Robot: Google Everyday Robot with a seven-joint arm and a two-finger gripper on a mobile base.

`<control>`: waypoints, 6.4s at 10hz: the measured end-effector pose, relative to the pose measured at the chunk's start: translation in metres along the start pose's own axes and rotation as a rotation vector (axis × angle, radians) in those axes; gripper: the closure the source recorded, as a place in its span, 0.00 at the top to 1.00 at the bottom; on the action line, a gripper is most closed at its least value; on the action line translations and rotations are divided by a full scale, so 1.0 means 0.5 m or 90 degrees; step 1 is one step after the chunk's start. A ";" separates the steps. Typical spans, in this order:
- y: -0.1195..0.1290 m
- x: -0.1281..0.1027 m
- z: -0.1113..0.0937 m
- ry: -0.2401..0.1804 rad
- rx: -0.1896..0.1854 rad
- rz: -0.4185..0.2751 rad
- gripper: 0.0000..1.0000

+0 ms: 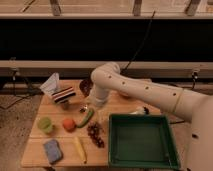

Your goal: Place grapes in tray

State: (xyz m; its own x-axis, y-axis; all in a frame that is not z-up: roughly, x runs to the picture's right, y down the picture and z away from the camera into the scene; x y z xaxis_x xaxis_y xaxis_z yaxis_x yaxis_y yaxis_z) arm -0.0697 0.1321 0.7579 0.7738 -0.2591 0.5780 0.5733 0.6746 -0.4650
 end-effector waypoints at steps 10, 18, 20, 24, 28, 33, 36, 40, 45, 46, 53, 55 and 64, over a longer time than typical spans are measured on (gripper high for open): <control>0.071 0.001 0.118 -0.037 -0.040 -0.057 0.80; 0.109 0.014 0.182 -0.060 -0.063 -0.056 0.80; 0.118 0.015 0.192 -0.066 -0.070 -0.053 0.80; 0.127 0.011 0.207 -0.074 -0.083 -0.053 0.75; 0.130 0.005 0.221 -0.084 -0.085 -0.056 0.36; 0.129 -0.002 0.222 -0.091 -0.084 -0.059 0.00; 0.121 -0.011 0.198 -0.092 -0.069 -0.059 0.00; 0.066 -0.026 0.076 -0.094 0.005 -0.062 0.00; 0.059 -0.002 -0.101 -0.075 0.083 -0.070 0.00; 0.073 0.015 -0.114 -0.070 0.088 -0.065 0.00; 0.222 0.161 -0.152 -0.045 0.077 0.033 0.10; 0.268 0.178 -0.128 -0.059 0.061 0.068 0.31; 0.359 0.196 -0.038 -0.095 0.019 0.146 0.80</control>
State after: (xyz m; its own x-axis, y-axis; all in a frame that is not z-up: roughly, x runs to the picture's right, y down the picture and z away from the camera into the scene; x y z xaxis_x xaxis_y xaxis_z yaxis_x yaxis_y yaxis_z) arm 0.1145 0.2146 0.7182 0.8331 0.0056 0.5531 0.3778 0.7246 -0.5764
